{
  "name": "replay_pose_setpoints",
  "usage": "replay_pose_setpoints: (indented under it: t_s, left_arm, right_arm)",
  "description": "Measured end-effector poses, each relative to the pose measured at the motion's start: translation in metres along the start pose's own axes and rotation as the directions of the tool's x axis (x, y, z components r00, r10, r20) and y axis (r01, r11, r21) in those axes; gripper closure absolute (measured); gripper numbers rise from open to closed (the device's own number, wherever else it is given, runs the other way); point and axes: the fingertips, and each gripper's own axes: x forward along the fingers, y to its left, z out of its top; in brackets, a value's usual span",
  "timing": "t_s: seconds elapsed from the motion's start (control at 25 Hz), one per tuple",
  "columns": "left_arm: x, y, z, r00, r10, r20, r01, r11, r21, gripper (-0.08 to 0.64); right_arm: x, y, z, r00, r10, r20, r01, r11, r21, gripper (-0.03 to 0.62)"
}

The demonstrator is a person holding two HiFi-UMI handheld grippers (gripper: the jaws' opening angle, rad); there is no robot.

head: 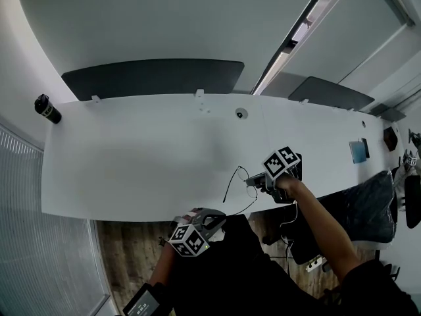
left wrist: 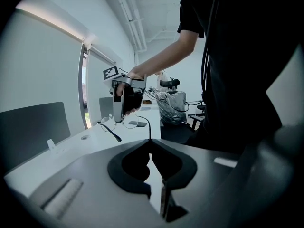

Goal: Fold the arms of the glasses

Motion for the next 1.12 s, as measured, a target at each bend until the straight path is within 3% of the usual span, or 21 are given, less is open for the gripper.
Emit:
replay_pose_setpoints:
  t_s: [0.2,0.36,0.44,0.52,0.6,0.68,0.76,0.84,0.88,0.92,1.0,1.12]
  left_arm:
    - [-0.005,-0.004,0.001,1.0,-0.002,0.021,0.001,1.0,0.024,0.525]
    - [-0.024,-0.004,0.002,0.998,0.0,0.07,0.002,1.0,-0.023,0.397]
    - [-0.037,0.01,0.004,0.992,0.066,0.105,-0.059,0.996,-0.071,0.385]
    - [-0.049,0.036,0.005,0.974,0.191,0.123,-0.175,0.976,-0.125,0.388]
    - [-0.053,0.063,0.009,0.943,0.309,0.119,-0.284,0.94,-0.189,0.389]
    - [-0.045,0.082,0.013,0.932,0.344,0.114,-0.296,0.904,-0.31,0.388]
    - [-0.023,0.086,0.01,0.955,0.276,0.105,-0.189,0.845,-0.5,0.375]
    - [0.002,0.077,0.006,0.982,0.15,0.116,-0.034,0.741,-0.67,0.362]
    - [0.012,0.072,0.009,0.987,0.096,0.129,0.027,0.691,-0.723,0.348]
    - [0.02,0.066,0.012,0.989,0.057,0.137,0.066,0.656,-0.752,0.348]
    - [0.03,0.059,0.015,0.99,0.023,0.141,0.096,0.622,-0.777,0.35]
    - [0.032,0.064,0.016,0.987,0.054,0.152,0.094,0.576,-0.812,0.354]
  right_arm:
    - [0.002,0.003,-0.01,0.999,0.017,-0.038,-0.018,1.0,-0.02,0.574]
    - [0.002,0.011,-0.02,0.996,0.04,-0.076,-0.045,0.998,-0.054,0.574]
    - [0.002,0.012,-0.022,0.996,0.034,-0.086,-0.04,0.997,-0.068,0.574]
    - [0.003,0.014,-0.022,0.996,0.025,-0.087,-0.031,0.997,-0.075,0.574]
    - [0.007,0.016,-0.021,0.996,0.004,-0.092,-0.012,0.996,-0.09,0.574]
    - [0.011,0.017,-0.021,0.993,-0.047,-0.108,0.032,0.991,-0.131,0.574]
    - [0.015,0.019,-0.022,0.987,-0.101,-0.125,0.077,0.98,-0.183,0.574]
    - [0.019,0.022,-0.021,0.983,-0.125,-0.131,0.096,0.972,-0.213,0.574]
    - [0.021,0.025,-0.02,0.983,-0.128,-0.13,0.098,0.971,-0.219,0.574]
    - [0.021,0.027,-0.019,0.983,-0.129,-0.127,0.098,0.97,-0.223,0.574]
    - [0.022,0.031,-0.015,0.984,-0.13,-0.119,0.1,0.969,-0.227,0.574]
    - [0.022,0.035,-0.01,0.986,-0.13,-0.101,0.104,0.968,-0.227,0.574]
